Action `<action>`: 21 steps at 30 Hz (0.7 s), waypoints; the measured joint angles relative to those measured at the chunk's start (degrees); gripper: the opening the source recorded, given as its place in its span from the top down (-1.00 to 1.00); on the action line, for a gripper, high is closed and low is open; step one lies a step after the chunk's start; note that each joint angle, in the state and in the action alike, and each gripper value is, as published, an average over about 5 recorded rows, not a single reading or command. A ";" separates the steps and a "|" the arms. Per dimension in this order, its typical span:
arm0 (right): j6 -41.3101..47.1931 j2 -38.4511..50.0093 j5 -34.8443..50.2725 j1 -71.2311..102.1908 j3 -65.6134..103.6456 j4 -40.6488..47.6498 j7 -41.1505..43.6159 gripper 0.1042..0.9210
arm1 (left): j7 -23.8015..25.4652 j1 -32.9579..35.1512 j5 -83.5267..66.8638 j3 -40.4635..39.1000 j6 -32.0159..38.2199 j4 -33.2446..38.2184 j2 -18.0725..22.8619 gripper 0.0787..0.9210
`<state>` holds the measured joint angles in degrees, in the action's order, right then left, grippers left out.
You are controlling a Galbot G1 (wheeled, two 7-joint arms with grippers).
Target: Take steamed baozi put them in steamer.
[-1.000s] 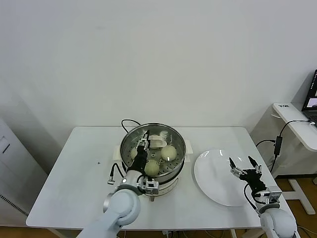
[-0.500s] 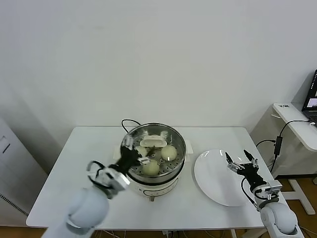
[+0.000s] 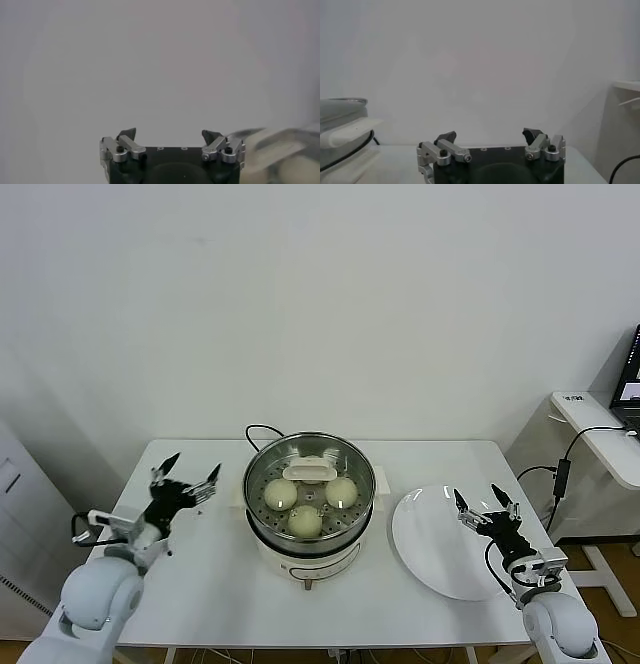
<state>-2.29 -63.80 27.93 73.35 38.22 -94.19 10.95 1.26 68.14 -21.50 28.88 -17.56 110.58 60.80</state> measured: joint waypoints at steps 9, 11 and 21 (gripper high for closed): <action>1.90 -0.50 -0.62 1.48 -0.09 -0.68 -2.40 -0.76 | -2.69 1.48 -5.75 2.23 1.15 -8.48 -1.33 -0.77; 2.20 -0.59 -0.75 1.78 -0.07 -0.64 -2.75 -0.76 | -2.95 1.65 -6.23 2.34 1.23 -9.68 -1.47 -0.77; 3.60 -0.95 -1.62 2.27 -0.01 -0.48 -3.63 -0.76 | -3.38 2.09 -7.73 2.19 1.51 -12.92 -2.04 -0.77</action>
<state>1.31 -64.75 26.31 75.62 38.21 -94.67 7.31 -2.12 70.23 -29.23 31.07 -16.06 97.66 58.76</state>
